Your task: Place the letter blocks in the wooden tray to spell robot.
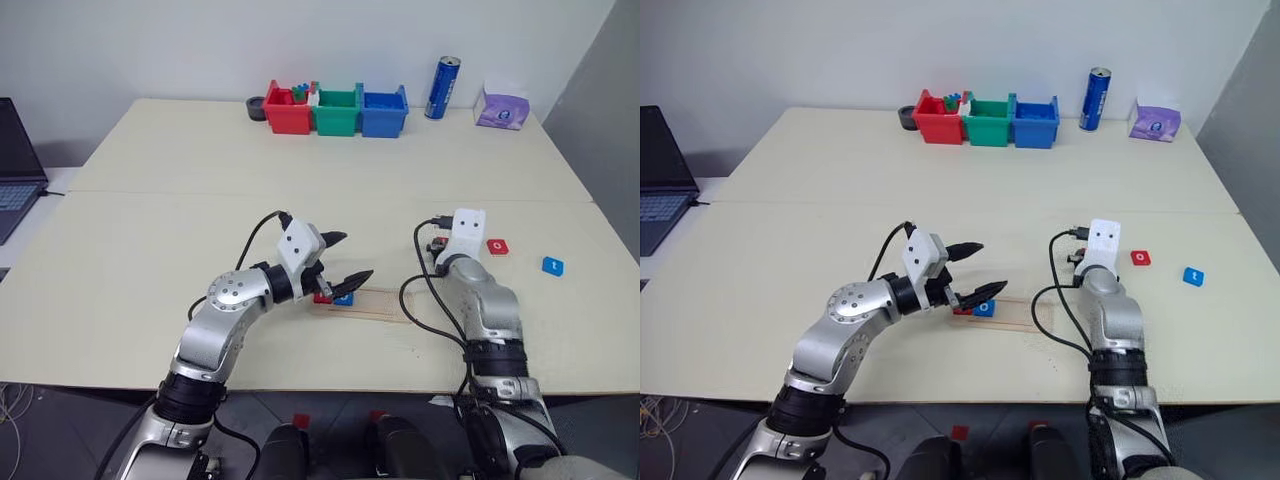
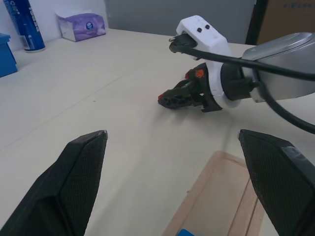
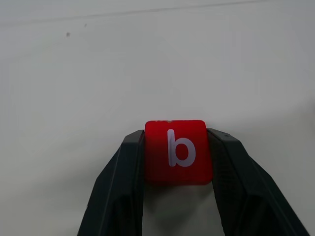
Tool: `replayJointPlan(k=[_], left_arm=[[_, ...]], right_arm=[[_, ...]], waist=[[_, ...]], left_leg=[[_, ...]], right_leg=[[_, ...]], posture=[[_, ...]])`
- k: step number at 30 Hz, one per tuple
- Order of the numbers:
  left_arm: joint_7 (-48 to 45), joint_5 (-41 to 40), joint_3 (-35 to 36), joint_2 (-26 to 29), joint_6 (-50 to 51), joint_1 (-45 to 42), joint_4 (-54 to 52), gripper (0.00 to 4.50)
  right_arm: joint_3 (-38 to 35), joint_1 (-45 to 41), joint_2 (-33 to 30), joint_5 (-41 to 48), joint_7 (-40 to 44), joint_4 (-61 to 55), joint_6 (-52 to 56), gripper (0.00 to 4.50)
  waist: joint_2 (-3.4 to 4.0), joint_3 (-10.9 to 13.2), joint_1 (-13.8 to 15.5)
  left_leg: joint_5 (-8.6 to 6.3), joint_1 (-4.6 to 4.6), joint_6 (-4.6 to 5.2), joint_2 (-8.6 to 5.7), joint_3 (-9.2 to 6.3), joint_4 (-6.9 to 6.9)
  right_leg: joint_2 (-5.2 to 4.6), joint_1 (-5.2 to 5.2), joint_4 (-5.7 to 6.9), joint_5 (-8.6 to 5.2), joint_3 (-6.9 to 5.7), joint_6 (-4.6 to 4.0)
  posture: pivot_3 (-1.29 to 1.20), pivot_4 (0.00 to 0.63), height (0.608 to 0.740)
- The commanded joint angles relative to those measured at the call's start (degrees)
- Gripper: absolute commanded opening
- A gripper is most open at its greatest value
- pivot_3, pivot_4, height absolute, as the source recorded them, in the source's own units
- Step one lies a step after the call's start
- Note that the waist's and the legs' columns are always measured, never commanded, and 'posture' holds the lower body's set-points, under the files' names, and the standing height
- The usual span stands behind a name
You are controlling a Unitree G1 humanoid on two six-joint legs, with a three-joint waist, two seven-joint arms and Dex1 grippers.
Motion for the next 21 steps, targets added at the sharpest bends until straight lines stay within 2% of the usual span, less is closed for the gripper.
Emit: replayJointPlan(k=[1, 5, 11, 21], left_arm=[[-4.3, -2.4, -1.9, 2.0, 0.1, 1.6, -5.4, 4.50], [-8.5, -4.7, -3.3, 4.3, 0.8, 2.8, -7.8, 4.50], [-13.2, -6.1, -4.3, 6.7, 0.5, 2.5, -7.4, 4.50], [-13.8, -5.1, -5.4, 5.1, -0.5, 0.7, -5.1, 4.50]], right_arm=[[1.5, 4.1, -3.5, 2.0, 4.1, -14.6, 11.2, 1.46], [1.2, 10.1, -6.8, 5.1, 7.7, -30.7, 26.2, 1.46], [-1.4, 14.3, -6.0, 6.9, 10.3, -45.5, 42.7, 1.46], [-2.6, 18.0, -1.9, 6.3, 9.4, -45.9, 44.3, 1.46]], waist=[[0.01, 0.0, 0.0], [0.02, 0.0, 0.0], [0.02, 0.0, -0.2], [0.01, 0.0, -0.1]], left_leg=[[0.00, -0.01, 0.00, 0.01, 0.00, 0.00], [0.00, -0.15, -0.01, 0.01, -0.03, 0.02], [0.00, -0.10, -0.01, 0.01, -0.04, 0.03], [0.00, -0.16, -0.01, 0.00, 0.00, 0.04]], right_leg=[[-0.01, -0.01, -0.01, 0.00, 0.00, 0.00], [-0.03, -0.11, -0.01, -0.01, -0.02, 0.01], [0.07, -0.11, 0.01, -0.17, -0.02, 0.28], [0.07, -0.12, -0.07, -0.18, 0.00, 0.29]], posture=[[0.00, 0.150, 0.740], [0.00, 0.150, 0.740], [0.00, 0.150, 0.740], [0.00, 0.150, 0.740]])
